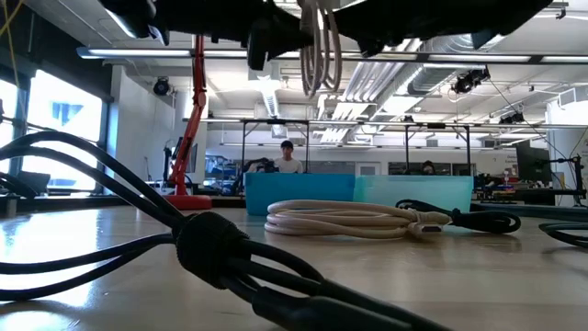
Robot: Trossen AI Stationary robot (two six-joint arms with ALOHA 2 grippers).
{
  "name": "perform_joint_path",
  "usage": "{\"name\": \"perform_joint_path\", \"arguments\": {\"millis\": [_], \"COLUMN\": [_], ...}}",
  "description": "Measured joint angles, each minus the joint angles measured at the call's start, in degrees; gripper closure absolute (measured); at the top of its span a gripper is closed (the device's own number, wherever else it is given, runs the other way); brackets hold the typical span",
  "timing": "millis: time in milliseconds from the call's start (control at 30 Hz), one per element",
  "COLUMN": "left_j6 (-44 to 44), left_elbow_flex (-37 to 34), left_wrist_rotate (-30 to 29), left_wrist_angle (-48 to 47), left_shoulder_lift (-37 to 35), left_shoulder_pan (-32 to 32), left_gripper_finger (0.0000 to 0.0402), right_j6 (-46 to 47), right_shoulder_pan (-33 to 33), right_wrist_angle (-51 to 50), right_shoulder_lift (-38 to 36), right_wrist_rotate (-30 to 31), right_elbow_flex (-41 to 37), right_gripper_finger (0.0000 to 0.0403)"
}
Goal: Pick & Place USB Port
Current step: Put the white charger cable into the blue bin
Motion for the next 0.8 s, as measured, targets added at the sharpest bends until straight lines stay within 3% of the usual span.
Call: {"name": "perform_joint_path", "arguments": {"millis": [333,800], "left_j6": [-0.02,-0.03], "left_elbow_flex": [0.00,-0.02], "left_wrist_rotate": [-5.83,-6.02], "left_wrist_angle": [-2.93,-2.50], "left_shoulder_lift": [-0.02,0.02], "left_shoulder_pan": [-0.02,-0.02], "left_gripper_finger": [0.0186,0.0185], "right_j6": [-4.92,-5.54], "right_shoulder_pan": [5.64,6.41], "right_wrist_angle": [-11.99,-13.24], "right_shoulder_lift": [-9.19,-9.89], "right_wrist_rotate": [20.10,21.03], "right_elbow_flex": [0.00,0.02], "right_gripper_finger": [0.0398,0.0399]}}
